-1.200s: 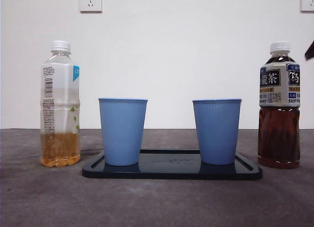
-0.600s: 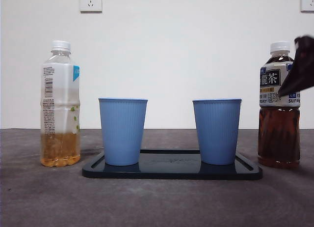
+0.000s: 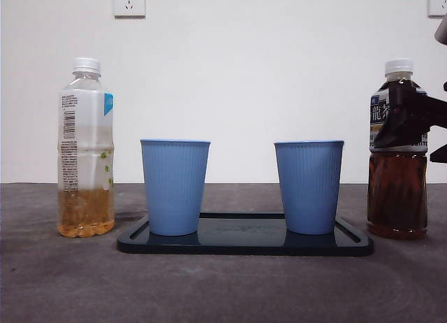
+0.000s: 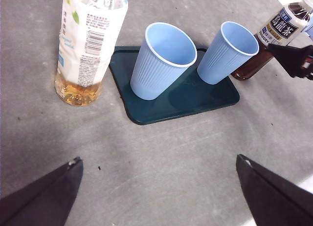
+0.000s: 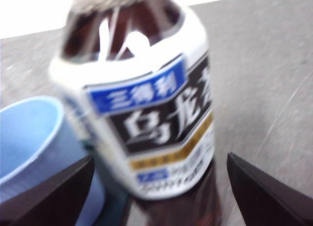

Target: Pour the drink into the cup

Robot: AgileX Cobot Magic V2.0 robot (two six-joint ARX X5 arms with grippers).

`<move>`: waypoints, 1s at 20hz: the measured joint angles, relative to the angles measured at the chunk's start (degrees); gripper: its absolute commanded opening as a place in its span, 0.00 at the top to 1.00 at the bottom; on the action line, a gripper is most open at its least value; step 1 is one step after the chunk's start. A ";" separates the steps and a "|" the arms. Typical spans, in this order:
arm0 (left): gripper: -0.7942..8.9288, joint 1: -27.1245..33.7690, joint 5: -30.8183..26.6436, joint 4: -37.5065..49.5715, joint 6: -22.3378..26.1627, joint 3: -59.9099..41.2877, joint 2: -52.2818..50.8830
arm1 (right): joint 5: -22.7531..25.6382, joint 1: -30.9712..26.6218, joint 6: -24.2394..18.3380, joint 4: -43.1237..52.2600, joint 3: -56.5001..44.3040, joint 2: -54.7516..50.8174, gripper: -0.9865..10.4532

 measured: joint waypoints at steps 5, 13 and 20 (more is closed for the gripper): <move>0.40 0.00 0.00 0.02 0.00 0.00 0.00 | 1.55 0.00 -0.07 8.48 0.00 6.32 0.54; 0.40 0.00 0.00 0.04 0.02 0.00 0.00 | 3.02 0.00 -0.04 17.00 0.13 12.59 0.57; 0.40 0.00 0.00 0.04 0.02 0.00 0.00 | 3.45 0.00 -0.94 17.86 0.42 13.35 0.73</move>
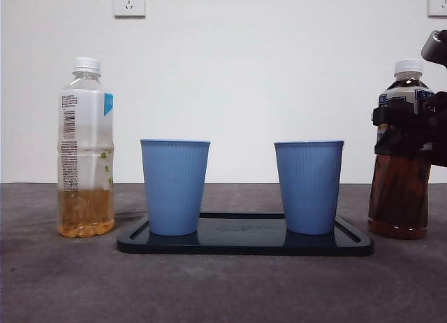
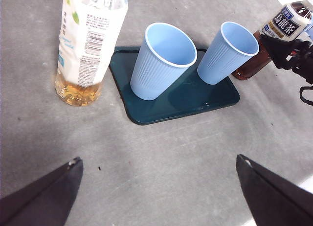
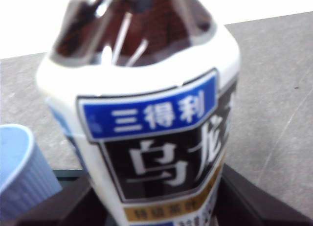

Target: Pour the drink into the cup

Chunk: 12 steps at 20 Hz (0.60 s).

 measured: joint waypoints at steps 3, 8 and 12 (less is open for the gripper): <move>0.40 0.00 0.00 0.00 0.02 0.00 0.00 | -0.22 0.00 -0.13 0.02 0.00 0.00 0.75; 0.40 0.00 -0.02 0.00 0.44 0.00 0.00 | -0.26 -0.02 -0.72 -5.25 -0.04 -4.50 0.79; 0.40 0.00 -0.02 0.02 0.92 0.00 0.00 | -0.24 0.00 -3.69 -18.91 1.55 -13.29 0.79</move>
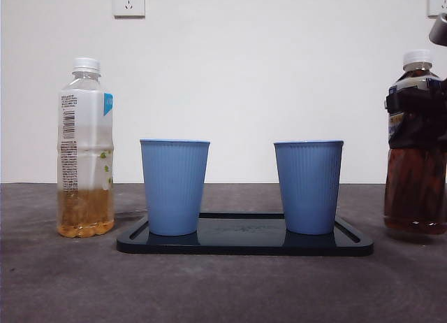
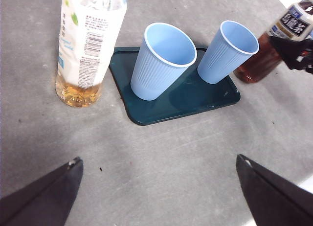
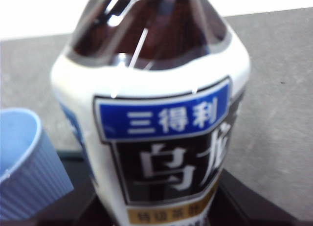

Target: Pour the drink into the cup

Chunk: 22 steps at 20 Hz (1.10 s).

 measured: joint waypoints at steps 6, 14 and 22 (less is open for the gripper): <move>0.40 0.00 0.00 1.70 0.15 0.00 0.00 | 0.07 0.00 -10.40 -27.96 15.69 -6.67 0.80; 0.40 -0.24 0.00 2.84 0.55 0.00 0.00 | 4.57 0.44 -30.36 -55.52 33.24 -6.64 0.83; 0.40 -3.63 -0.02 2.99 0.55 0.00 0.00 | 21.49 9.03 -48.39 -62.31 37.16 -4.61 0.83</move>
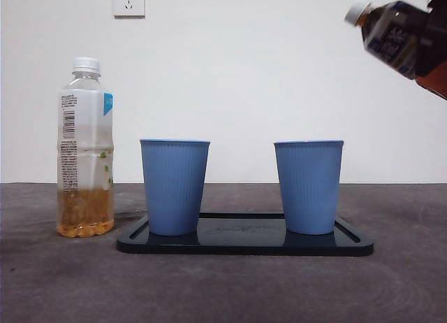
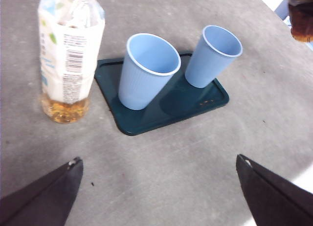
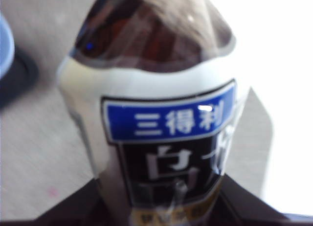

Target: Pour the drink into the cup

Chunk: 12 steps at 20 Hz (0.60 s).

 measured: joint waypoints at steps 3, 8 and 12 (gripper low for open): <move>0.40 -0.98 0.00 -0.02 0.00 0.00 0.00 | 5.81 3.72 -5.66 0.04 0.00 1.73 0.83; 0.40 -1.95 0.00 -0.04 0.02 0.00 -0.02 | 12.33 7.39 -13.86 0.15 0.00 5.35 0.83; 0.40 -2.34 0.00 -0.04 0.02 0.00 -0.02 | 15.30 8.31 -18.08 0.61 0.00 7.23 0.83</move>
